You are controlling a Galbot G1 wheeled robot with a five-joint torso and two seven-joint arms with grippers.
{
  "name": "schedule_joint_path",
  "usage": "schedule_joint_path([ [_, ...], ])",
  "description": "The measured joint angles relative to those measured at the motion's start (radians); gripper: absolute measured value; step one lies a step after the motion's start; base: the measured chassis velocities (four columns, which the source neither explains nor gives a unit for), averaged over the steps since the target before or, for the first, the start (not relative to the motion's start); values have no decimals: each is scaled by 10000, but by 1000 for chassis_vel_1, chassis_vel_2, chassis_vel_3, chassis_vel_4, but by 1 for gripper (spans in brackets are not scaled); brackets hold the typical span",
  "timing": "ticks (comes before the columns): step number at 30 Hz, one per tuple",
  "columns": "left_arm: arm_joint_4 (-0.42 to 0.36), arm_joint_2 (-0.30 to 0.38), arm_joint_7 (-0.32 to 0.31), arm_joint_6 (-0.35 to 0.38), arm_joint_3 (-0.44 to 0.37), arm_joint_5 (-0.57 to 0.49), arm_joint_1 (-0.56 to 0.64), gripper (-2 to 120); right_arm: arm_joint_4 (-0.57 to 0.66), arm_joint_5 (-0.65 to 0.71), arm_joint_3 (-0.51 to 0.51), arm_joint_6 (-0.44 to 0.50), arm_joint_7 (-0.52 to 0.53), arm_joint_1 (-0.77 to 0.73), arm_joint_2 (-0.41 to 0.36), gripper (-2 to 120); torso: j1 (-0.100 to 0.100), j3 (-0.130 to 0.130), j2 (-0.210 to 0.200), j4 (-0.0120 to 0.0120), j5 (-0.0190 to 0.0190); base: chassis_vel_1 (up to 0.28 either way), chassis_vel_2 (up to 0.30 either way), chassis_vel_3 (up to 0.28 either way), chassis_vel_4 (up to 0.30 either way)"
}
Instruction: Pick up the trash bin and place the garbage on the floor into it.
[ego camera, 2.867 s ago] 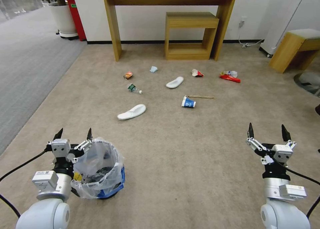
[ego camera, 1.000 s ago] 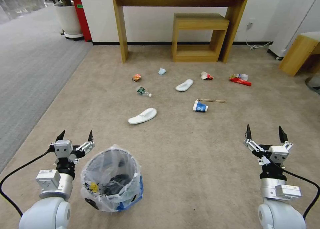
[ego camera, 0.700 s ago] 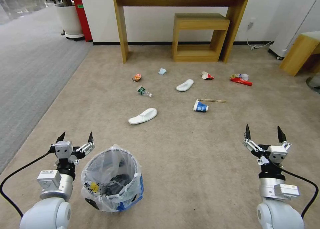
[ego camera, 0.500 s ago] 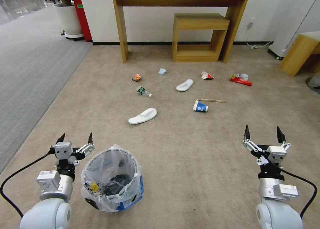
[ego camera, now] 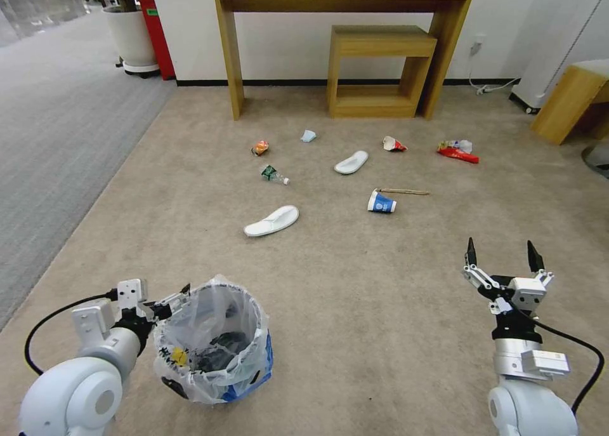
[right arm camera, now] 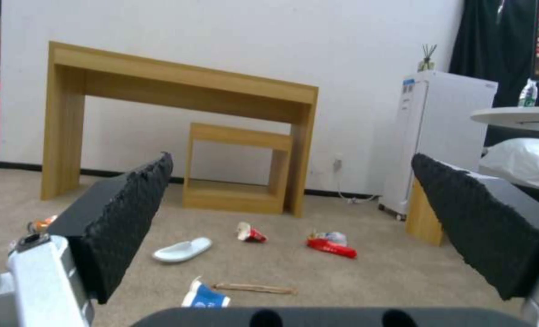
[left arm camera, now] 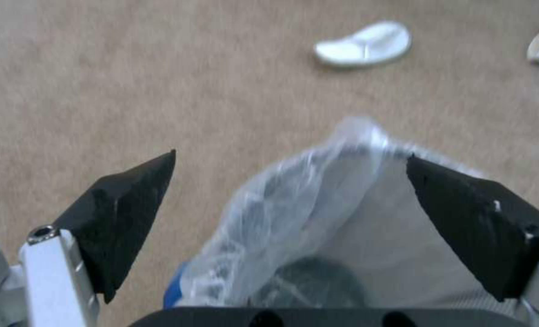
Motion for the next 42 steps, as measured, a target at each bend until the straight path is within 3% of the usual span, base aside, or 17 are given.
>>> schedule_joint_path([
  [20,2225,101,-234,-116,902,273,-568,100,26,-101,-132,-8,36,-29,48,100,0,1,0,0,1,0,0,0,0],
  [42,2550,14,-314,-198,1051,476,-682,100,-75,-226,-257,18,54,-34,96,100,0,-1,3,0,3,0,0,0,0],
])
